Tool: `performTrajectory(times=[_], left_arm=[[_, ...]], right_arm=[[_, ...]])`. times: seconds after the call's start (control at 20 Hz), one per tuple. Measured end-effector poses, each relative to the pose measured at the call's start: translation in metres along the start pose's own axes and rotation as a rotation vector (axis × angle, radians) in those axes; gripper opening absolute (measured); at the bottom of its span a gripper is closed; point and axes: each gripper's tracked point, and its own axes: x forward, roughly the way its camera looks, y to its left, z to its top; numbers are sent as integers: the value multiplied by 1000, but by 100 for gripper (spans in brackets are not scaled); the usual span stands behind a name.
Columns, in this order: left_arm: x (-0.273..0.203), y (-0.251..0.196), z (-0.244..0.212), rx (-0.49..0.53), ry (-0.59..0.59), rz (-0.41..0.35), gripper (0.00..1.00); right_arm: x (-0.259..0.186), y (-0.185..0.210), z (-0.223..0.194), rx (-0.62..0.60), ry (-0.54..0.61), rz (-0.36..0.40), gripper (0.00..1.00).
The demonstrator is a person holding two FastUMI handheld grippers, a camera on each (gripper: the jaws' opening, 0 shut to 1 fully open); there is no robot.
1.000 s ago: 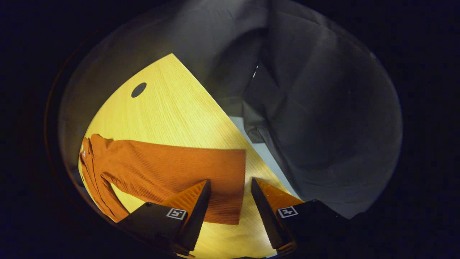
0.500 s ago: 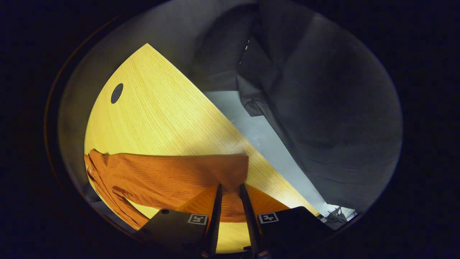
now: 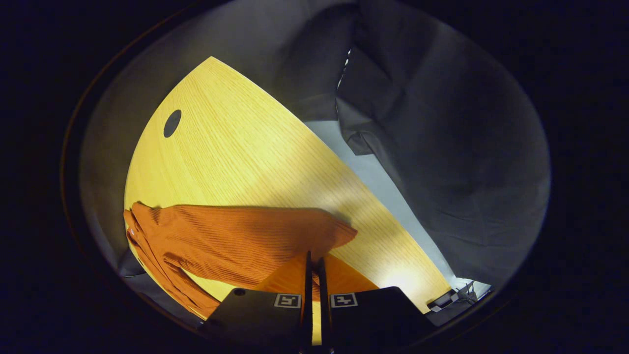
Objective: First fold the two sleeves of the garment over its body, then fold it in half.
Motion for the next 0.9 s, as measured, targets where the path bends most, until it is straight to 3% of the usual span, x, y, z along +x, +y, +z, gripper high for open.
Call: performTrajectory(times=[0.15, 0.2, 0.45, 0.7, 0.9], left_arm=[[2, 5, 0, 0, -5, 0, 99], [2, 6, 2, -1, -9, -4, 99], [2, 11, -2, -9, -33, -32, 99], [5, 20, -11, -52, -34, -65, 99], [6, 32, -20, -82, -30, -99, 99]], right_arm=[[5, -1, -4, -59, -25, 8, 7], [-3, 1, -8, -76, -23, 24, 1], [-50, 20, -13, -105, -101, 59, 1], [-112, 90, -30, -234, -195, 111, 1], [-155, 179, -64, -347, -230, 179, 1]])
